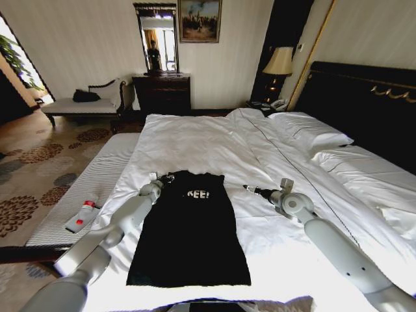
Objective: Fold the clothes on the bed.
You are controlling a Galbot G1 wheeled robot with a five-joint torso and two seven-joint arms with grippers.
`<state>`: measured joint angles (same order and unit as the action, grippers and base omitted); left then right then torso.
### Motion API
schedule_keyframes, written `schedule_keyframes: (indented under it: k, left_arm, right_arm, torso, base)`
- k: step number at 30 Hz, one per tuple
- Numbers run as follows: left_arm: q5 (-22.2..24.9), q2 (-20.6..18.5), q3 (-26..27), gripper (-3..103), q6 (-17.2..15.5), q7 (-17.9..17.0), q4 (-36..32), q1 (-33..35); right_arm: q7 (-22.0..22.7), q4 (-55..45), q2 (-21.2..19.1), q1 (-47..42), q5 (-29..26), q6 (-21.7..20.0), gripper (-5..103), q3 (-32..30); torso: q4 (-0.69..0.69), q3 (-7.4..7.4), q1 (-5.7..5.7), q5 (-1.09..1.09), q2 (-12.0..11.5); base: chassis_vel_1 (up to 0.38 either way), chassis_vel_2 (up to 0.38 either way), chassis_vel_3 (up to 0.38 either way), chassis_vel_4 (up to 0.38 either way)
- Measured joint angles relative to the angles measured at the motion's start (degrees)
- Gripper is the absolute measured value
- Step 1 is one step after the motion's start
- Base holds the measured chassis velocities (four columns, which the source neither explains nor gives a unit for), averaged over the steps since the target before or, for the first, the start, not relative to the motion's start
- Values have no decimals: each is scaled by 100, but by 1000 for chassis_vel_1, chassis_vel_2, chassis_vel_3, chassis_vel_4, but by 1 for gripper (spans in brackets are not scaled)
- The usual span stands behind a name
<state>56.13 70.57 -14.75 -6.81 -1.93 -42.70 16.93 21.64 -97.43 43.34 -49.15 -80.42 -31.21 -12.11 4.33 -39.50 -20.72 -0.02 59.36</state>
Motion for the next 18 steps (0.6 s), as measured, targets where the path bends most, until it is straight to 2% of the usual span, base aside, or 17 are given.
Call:
schedule_keyframes:
  k: [2, 4, 8, 10, 11, 15, 18]
  left_arm:
    - [-14, 72, -21, 32, 15, 25, 64, -30]
    - [-19, 93, -24, 32, 23, 29, 82, -38]
    - [-41, 128, -3, 11, 60, 15, 145, -52]
    - [-55, 138, 8, 11, 70, 6, 164, -59]
    - [-92, 171, 38, 3, 91, -41, 209, -86]
    - [-104, 202, 73, 1, 100, -114, 227, -125]
    - [-72, 98, 30, 1, 95, -202, 126, -134]
  right_arm:
    - [9, -6, -2, -8, -2, 0, 100, -1]
    - [12, -10, -1, -10, -3, 0, 100, -1]
    - [9, 24, 69, 8, -13, 0, 100, 4]
    - [-7, 57, 99, 29, -13, 0, 100, 12]
    - [-66, 151, 174, 84, -12, 0, 100, 37]
    - [-191, 363, 343, 203, 0, 10, 100, 73]
    - [-395, 743, 618, 437, 83, 63, 100, 136]
  torso:
    - [1, 0, 0, 0, 0]
    - [1, 0, 0, 0, 0]
    - [0, 0, 0, -1, 0]
    - [0, 0, 0, -1, 0]
    - [-1, 0, 0, -1, 0]
    - [0, 0, 0, -1, 0]
    - [2, 0, 0, -1, 0]
  base:
    - [0, 0, 0, 0]
    - [0, 0, 0, 0]
    - [0, 0, 0, 0]
    - [0, 0, 0, 0]
    - [0, 0, 0, 0]
    - [0, 0, 0, 0]
    - [0, 0, 0, 0]
